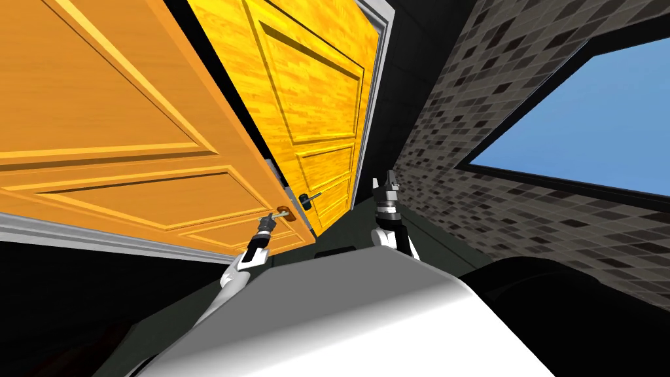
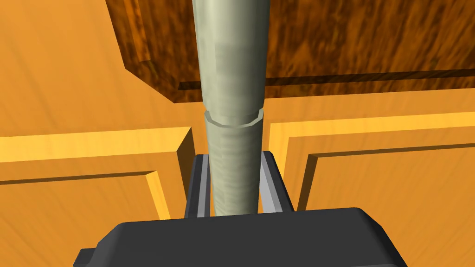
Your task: Pull the door open
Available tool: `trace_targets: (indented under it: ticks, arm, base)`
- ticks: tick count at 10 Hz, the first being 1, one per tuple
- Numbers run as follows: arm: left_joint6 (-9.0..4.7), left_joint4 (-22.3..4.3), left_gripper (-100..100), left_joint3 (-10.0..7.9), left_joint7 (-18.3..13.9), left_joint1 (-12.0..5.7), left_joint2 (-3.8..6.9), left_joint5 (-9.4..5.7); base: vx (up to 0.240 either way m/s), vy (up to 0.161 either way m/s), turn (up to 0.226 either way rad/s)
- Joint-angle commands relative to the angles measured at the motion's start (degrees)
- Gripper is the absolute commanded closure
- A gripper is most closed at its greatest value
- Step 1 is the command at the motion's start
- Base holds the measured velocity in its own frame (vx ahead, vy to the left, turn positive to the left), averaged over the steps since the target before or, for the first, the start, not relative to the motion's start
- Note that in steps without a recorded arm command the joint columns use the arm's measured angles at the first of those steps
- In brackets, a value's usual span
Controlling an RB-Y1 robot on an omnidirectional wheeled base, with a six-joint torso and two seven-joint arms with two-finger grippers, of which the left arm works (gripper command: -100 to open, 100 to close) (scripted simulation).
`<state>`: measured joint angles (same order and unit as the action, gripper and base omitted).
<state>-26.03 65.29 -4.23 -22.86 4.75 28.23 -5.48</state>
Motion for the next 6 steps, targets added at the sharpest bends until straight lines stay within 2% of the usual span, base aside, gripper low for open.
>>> trace_targets:
  ticks: [1,6]
  arm:
    - [-1.08,0.4,100,1.24,-1.0,0.90,0.60,0.16]
    - [-4.86,3.0,100,4.70,-4.8,4.62,4.19,0.44]
  base:
    - [-0.201,0.062,-0.113]
    - [-0.222,0.077,-0.136]
